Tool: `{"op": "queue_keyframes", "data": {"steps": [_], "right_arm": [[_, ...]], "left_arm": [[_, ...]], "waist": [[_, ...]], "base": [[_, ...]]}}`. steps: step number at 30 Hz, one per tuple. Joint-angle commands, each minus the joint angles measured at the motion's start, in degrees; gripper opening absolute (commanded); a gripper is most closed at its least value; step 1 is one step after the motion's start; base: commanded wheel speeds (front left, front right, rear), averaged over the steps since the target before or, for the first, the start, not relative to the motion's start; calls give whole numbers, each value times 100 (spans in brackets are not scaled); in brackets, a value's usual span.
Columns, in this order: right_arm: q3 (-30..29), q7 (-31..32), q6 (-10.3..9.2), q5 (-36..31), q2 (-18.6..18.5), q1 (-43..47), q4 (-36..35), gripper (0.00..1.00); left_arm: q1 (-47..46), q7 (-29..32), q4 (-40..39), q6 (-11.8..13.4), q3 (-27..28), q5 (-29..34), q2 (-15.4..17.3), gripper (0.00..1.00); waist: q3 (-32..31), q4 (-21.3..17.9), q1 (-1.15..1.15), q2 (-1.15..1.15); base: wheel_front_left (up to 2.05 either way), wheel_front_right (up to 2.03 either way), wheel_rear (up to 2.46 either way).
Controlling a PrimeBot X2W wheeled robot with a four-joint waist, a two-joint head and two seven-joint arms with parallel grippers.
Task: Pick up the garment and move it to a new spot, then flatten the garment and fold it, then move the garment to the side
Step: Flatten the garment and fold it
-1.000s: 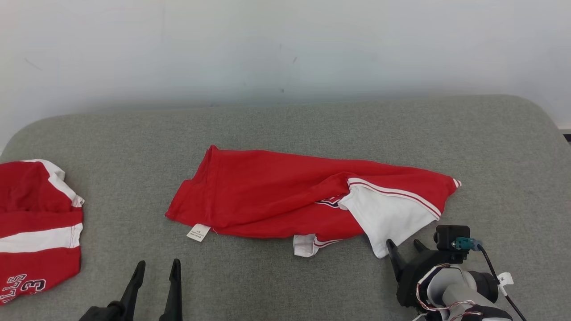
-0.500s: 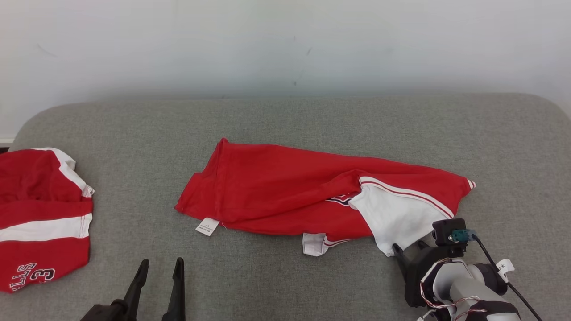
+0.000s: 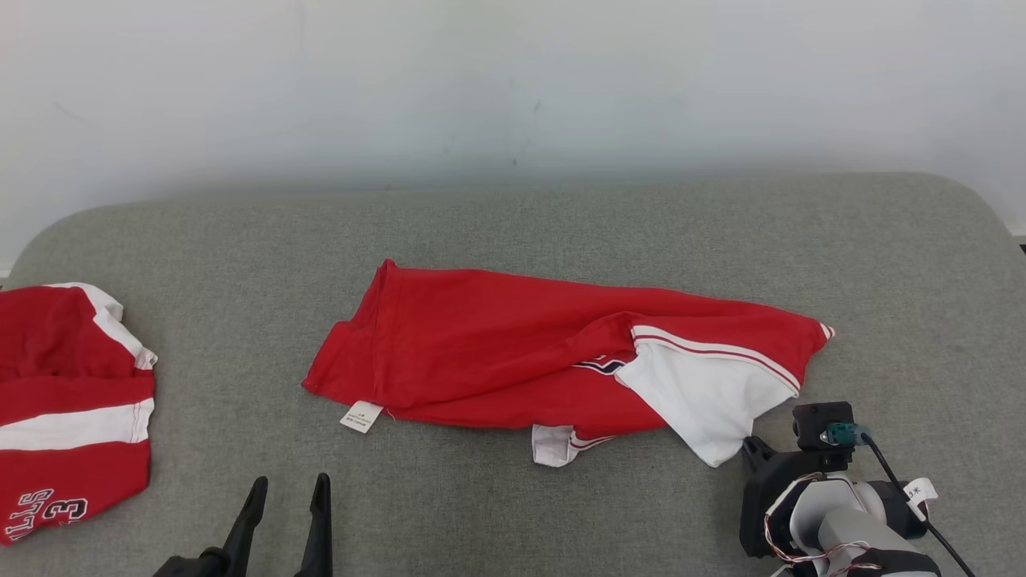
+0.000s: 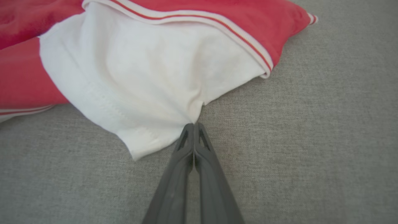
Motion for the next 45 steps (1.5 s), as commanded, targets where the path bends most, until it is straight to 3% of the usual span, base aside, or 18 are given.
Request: {"op": "queue_keyframes", "data": {"steps": [1,8,18,24,25,26,34,40,45], "right_arm": [[-48,-16,-17,-83,28,23,11,0],[-389,-63,-17,-466,-72,123,12,0],[-1262,60,-17,-1158,-849,471,11,0],[-1712,96,-17,-1457,-874,534,12,0],[-1794,71,-17,-1528,-854,529,10,22],[-1879,7,-17,-1576,-813,522,8,100],[-2412,-616,-17,-1921,-293,772,-737,100],[-2494,-704,-17,-2025,172,1600,-2417,100],[-2058,-696,-17,-1917,389,2534,-3968,100]], "left_arm": [[60,-5,5,15,-2,0,3,100],[102,-5,14,17,-22,-10,3,100],[100,-5,-12,52,-1,-36,2,100],[59,-5,-6,48,34,-25,3,100],[47,-5,1,47,33,-28,3,100],[39,-5,6,46,31,-31,3,100],[88,-5,47,51,32,-56,3,100],[111,-5,73,73,70,-49,3,100],[115,-5,137,64,95,-35,3,100]], "waist": [[-17,-13,0,0],[-75,-37,0,0],[-96,-70,0,0],[-84,-138,0,0],[-88,-148,0,0],[-96,-158,0,0],[-234,-205,0,0],[-294,-259,0,0],[-337,-287,0,0]], "base": [[0,0,0],[0,0,0],[0,0,0],[0,0,0],[0,0,0],[0,0,0],[0,0,0],[0,0,0],[0,0,0]]}}
